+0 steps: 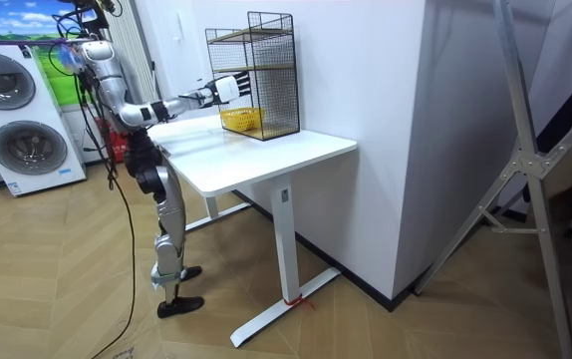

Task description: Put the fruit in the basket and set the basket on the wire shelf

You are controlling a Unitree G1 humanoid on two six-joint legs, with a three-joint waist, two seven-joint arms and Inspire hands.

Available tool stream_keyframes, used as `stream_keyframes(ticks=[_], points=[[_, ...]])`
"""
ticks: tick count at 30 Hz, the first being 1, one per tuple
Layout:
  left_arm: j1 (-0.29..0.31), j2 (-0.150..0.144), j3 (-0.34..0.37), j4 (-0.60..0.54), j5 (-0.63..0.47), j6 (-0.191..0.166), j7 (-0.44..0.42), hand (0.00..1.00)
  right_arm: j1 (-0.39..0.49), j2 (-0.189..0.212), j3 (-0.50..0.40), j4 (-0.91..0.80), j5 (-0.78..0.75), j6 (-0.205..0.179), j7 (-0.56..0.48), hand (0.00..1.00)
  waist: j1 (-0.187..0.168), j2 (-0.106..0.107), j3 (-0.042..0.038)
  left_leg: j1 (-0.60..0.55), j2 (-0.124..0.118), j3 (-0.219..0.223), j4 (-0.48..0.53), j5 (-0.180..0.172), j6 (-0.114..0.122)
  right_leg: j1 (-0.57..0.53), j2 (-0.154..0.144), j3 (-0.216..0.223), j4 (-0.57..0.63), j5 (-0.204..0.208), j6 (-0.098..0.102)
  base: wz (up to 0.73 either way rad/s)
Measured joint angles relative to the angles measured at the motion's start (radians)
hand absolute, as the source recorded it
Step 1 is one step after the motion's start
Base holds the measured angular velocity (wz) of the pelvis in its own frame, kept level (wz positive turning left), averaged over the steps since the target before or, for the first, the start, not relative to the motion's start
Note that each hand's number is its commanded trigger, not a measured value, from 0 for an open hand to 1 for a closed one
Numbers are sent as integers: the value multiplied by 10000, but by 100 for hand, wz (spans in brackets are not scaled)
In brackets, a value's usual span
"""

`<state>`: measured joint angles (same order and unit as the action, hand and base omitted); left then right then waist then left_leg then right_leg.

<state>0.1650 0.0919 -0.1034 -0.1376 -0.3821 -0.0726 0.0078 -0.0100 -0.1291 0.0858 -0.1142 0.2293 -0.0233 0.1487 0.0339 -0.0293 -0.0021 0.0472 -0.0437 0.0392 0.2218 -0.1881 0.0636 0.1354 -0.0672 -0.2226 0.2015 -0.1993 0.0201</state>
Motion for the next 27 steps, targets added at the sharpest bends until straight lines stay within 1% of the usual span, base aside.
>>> stream_keyframes(ticks=[3,8,9,12,15,16,17,19,22,24,27], points=[[288,0,5,0,-1,-84,0,0,265,-4,40,-196,-15,-147,41,0,2,20,-11,-16,-6,-58,-8,0,0,-15,1,-13,-6,0,1,0],[409,-7,6,0,6,-106,2,0,719,-21,105,-531,-17,-352,2,0,15,80,-23,-55,-19,-132,-17,3,-2,-68,1,-58,-16,1,2,2],[483,-5,10,-1,4,-156,3,0,875,-20,105,-574,12,-511,-30,0,10,98,-24,-33,-22,-147,-19,2,-2,-21,-1,-82,-35,1,2,4],[676,-9,31,-10,-10,-196,3,0,1113,-18,89,-577,17,-570,-244,0,-12,130,-31,-5,-40,-199,-36,2,-2,125,5,-165,-174,12,16,7],[752,-9,74,-68,-11,-202,2,0,1385,-13,68,-577,-100,-704,-480,0,-26,173,0,12,-43,-226,-31,1,-4,171,8,-228,-177,12,16,7],[796,-9,110,-141,-12,-202,2,0,1463,-13,54,-582,-120,-747,-502,0,-22,181,-4,-1,-43,-241,-22,0,-5,168,11,-230,-176,12,16,4],[926,-16,232,-408,-15,-204,3,0,1613,-8,6,-622,-147,-780,-536,0,-23,200,1,-18,-43,-281,-12,-1,-6,164,15,-233,-175,12,16,0],[1138,-32,401,-809,-11,-281,4,0,1894,6,-176,-742,-182,-819,-646,0,2,234,8,-29,-45,-283,-12,-1,-6,151,15,-227,-172,12,16,0],[1571,-49,697,-1202,2,-568,35,0,2285,38,-624,-1141,-214,-940,-894,0,-6,282,-21,-35,-40,-269,-28,5,-14,107,17,-198,-162,12,16,-4],[1938,-111,864,-1365,6,-734,79,0,2714,45,-960,-1378,-216,-1291,-1165,0,-6,292,-31,-24,-38,-267,-30,6,-15,107,21,-181,-162,12,16,0],[2098,-104,1044,-1393,32,-972,131,0,3059,69,-1201,-1411,-326,-1490,-1555,0,-13,289,-29,-14,-37,-274,-30,14,-28,114,34,-160,-162,15,11,-1]])
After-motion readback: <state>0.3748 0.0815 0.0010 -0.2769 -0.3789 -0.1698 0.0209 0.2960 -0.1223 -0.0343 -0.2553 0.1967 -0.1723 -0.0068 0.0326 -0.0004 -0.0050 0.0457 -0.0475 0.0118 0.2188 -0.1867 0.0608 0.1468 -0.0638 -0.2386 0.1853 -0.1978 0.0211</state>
